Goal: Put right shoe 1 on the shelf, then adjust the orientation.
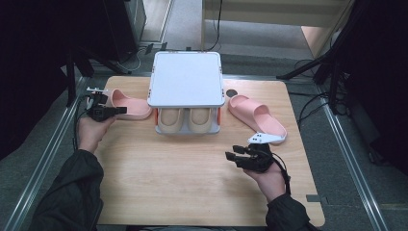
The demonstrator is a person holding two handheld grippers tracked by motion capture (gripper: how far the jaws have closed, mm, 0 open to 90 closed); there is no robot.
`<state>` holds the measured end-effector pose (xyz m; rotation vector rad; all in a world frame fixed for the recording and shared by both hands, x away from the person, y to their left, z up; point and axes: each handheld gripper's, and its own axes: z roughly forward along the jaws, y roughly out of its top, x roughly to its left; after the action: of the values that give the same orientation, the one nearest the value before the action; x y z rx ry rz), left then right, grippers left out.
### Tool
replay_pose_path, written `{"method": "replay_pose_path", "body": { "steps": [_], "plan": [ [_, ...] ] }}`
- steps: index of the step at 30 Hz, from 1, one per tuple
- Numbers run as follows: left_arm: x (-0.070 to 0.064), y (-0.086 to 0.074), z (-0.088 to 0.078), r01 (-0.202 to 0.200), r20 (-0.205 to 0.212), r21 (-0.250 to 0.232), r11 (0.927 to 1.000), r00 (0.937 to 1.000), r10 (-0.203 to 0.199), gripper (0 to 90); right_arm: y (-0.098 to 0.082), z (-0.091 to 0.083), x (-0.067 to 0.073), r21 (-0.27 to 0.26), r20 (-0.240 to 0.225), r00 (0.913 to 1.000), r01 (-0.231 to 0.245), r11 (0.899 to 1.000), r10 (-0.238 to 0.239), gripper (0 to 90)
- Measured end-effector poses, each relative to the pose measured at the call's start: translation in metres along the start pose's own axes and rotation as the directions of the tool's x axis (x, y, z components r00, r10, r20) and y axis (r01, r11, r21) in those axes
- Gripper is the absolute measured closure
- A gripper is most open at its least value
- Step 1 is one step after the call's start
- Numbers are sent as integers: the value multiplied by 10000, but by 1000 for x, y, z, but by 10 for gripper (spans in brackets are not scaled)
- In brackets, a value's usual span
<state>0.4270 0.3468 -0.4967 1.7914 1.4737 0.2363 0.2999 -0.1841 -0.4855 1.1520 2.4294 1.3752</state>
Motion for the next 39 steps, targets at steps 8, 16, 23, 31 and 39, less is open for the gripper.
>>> {"method": "replay_pose_path", "body": {
  "steps": [8,16,23,31,39],
  "plan": [
    [4,5,12,-186,-486,122,9998,9986,191,887,-5,-5,-1,-45,128,9998,-152,9999,153,555],
    [13,1,15,68,-540,289,9996,9985,-52,887,-6,-6,-2,-32,187,9996,-211,9998,212,555],
    [14,-2,13,-45,-523,343,9994,9986,63,886,-2,-1,-3,-6,99,9998,-199,9998,199,556],
    [15,-6,8,-55,-574,371,9993,9983,76,885,0,2,-2,31,37,10000,-81,10000,81,556],
    [19,-15,-3,35,-587,417,9991,9983,-10,886,5,8,0,72,-167,9998,110,9999,-109,556]
  ]
}}
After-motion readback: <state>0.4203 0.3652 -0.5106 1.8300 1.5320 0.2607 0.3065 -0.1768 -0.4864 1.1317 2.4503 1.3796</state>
